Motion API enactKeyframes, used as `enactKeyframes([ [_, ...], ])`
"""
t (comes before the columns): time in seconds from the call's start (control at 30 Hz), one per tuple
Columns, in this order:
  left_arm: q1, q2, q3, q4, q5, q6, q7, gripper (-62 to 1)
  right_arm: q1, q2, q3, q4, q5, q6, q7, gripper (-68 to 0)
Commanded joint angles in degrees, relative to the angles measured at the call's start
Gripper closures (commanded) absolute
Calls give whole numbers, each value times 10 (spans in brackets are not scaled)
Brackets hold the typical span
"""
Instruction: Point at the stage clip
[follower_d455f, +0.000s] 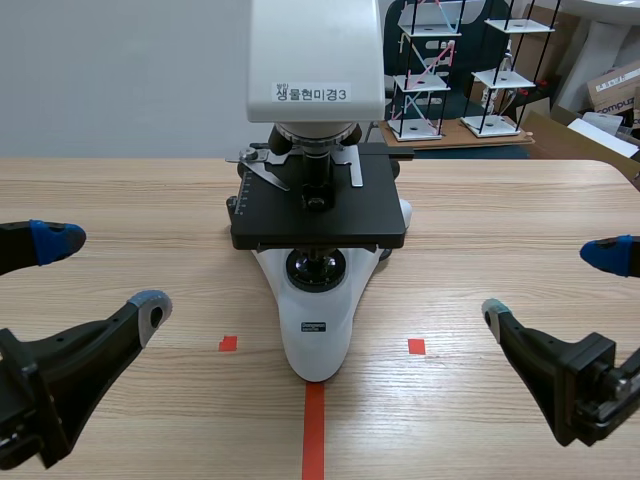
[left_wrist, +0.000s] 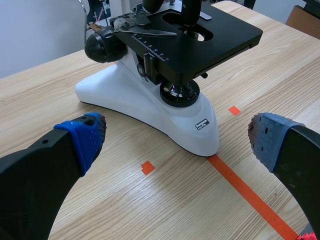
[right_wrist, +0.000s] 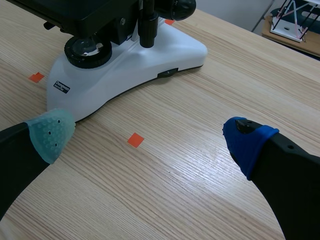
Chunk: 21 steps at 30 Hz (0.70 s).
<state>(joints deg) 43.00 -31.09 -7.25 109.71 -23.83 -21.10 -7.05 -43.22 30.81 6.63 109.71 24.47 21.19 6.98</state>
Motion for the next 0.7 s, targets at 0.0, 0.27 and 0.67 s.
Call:
enactKeyframes([
  [0.0, 0, 6, 1, 6, -4, 0, -8, -602, 2, 1, 4, 7, 2, -2, 8, -679],
  [0.27, 0, 6, 1, 6, -4, 0, -4, -602, 2, 1, 4, 7, 2, -2, 8, -679],
  [0.67, 0, 6, 1, 6, -4, 0, -4, -585, 2, 1, 4, 7, 2, -2, 8, -679],
])
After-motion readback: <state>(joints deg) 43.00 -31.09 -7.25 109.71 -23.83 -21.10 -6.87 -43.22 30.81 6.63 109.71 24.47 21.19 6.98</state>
